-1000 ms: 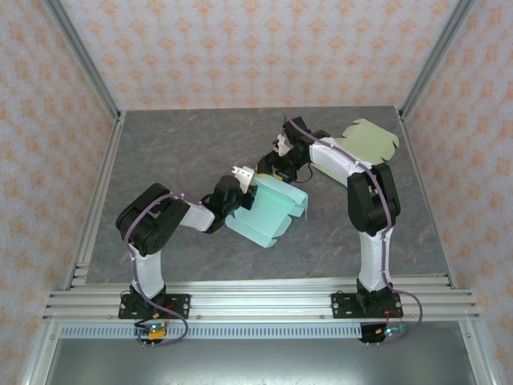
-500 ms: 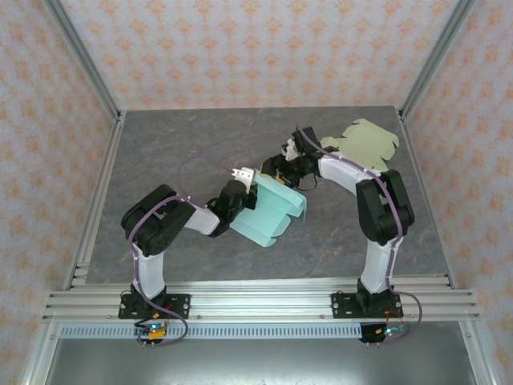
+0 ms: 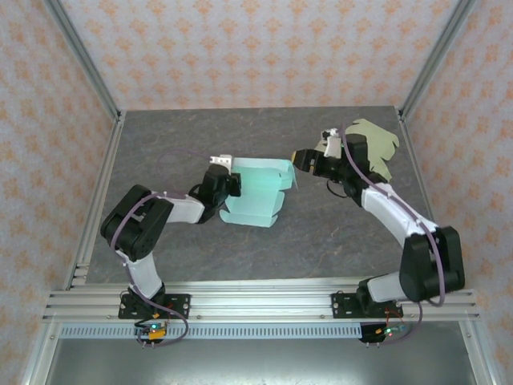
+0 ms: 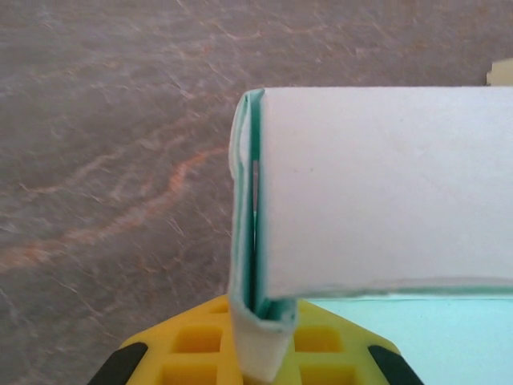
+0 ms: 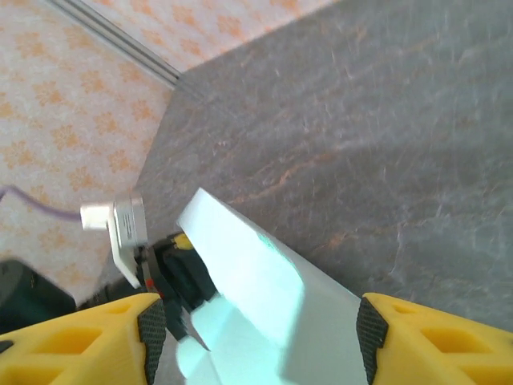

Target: Fold the paper box

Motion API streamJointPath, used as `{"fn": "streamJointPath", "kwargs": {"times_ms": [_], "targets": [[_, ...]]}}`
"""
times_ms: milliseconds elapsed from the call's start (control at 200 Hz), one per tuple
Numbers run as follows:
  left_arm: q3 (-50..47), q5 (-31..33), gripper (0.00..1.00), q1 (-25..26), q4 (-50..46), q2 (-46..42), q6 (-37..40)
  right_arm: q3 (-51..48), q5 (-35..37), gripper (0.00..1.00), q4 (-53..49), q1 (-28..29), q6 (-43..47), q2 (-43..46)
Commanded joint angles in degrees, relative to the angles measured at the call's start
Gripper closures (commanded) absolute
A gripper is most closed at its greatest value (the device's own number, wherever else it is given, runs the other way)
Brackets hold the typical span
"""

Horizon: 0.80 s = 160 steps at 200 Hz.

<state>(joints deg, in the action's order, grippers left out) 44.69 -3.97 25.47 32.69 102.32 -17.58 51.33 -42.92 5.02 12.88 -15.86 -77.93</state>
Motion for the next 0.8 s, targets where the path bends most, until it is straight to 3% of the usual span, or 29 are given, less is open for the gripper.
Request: {"fn": "streamJointPath", "kwargs": {"times_ms": [0, 130, 295, 385, 796], "targets": [[3.68, -6.3, 1.0, -1.46, -7.0, -3.97, -1.24, -5.47, 5.2, 0.37, 11.87, -3.81, 3.06, 4.53], [5.33, -10.55, 1.0, -2.53, -9.48, -5.27, -0.08, -9.16, 3.57, 0.41, 19.82, -5.41, 6.74, 5.15], [7.35, -16.05, 1.0, -3.45, -10.91, -5.4, 1.28, -1.24, -7.9, 0.47, 4.53, -4.8, 20.97, 1.24], [9.02, -18.79, 1.0, -3.59, -11.22, -4.53, 1.02, 0.75, -10.41, 0.48, -0.62, -3.21, 25.79, 0.69], [12.18, -25.75, 1.0, -3.77, -12.0, -2.49, 0.48, 3.49, -9.17, 0.65, 0.31, 2.03, 24.75, -4.43]]}}
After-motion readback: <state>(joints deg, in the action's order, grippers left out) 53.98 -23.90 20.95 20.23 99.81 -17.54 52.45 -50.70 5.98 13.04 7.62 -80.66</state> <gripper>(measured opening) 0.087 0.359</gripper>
